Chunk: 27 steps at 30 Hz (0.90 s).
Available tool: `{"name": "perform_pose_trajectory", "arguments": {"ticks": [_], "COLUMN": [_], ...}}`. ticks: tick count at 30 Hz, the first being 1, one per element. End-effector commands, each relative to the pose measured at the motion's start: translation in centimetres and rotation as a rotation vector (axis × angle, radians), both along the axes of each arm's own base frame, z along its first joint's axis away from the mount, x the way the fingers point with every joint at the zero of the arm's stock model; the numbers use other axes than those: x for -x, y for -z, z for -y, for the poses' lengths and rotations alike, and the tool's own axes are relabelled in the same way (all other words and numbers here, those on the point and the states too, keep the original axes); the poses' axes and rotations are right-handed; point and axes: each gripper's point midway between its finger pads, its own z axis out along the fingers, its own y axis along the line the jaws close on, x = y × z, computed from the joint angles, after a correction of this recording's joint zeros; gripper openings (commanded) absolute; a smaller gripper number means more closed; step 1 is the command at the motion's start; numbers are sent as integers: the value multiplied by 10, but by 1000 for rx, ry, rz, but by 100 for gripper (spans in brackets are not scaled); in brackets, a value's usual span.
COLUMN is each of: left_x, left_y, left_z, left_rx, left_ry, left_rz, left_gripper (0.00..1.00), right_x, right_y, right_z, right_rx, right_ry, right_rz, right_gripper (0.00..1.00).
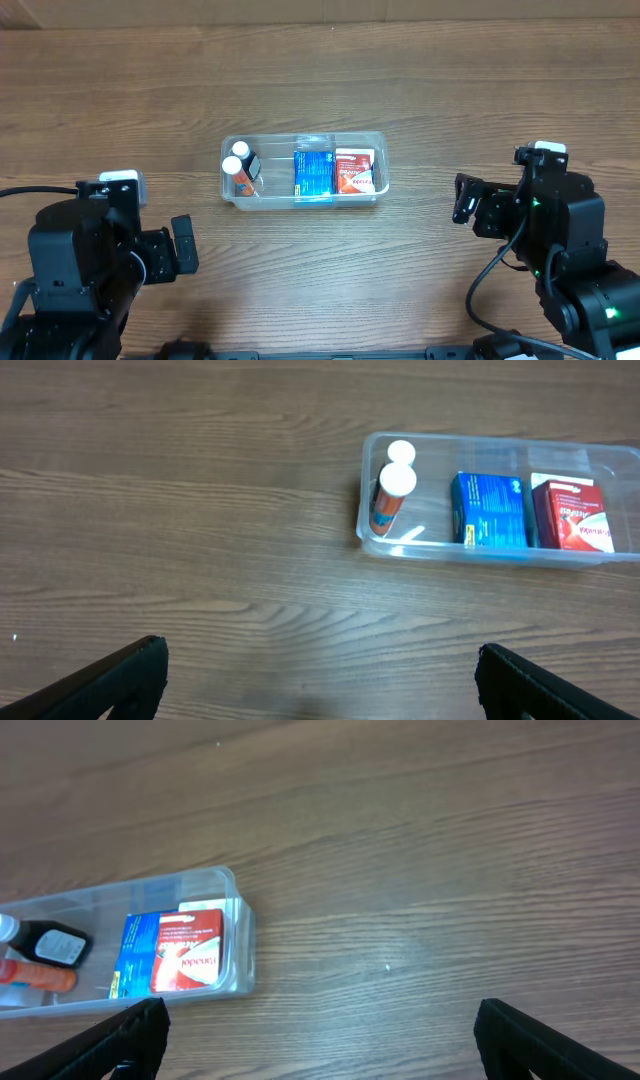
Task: Pack container
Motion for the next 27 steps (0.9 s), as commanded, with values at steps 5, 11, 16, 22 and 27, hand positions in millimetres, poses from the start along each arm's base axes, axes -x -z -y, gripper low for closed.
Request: {"name": "perform_pose_trajectory", "arguments": {"ticks": [5, 11, 16, 22, 27], "left_x": [-3, -3, -3, -3, -3], "left_y": [3, 3, 3, 3, 3], "left_z": [0, 0, 0, 0, 0], "left_rx": [6, 6, 6, 7, 6], "left_ry": [-11, -11, -11, -11, -11], "left_rz": [-14, -15, -15, -15, -15], "left_gripper": [100, 100, 100, 100, 100], "right_x": [5, 4, 4, -15, -22], "right_y": [6, 7, 13, 17, 32], "right_z": [-1, -1, 2, -3, -14], "right_rx": [6, 8, 29, 84, 101], "right_ry": [-12, -12, 1, -66, -158], "right_rz": [-25, -30, -56, -15, 107], "right_gripper": [100, 100, 100, 100, 100]}}
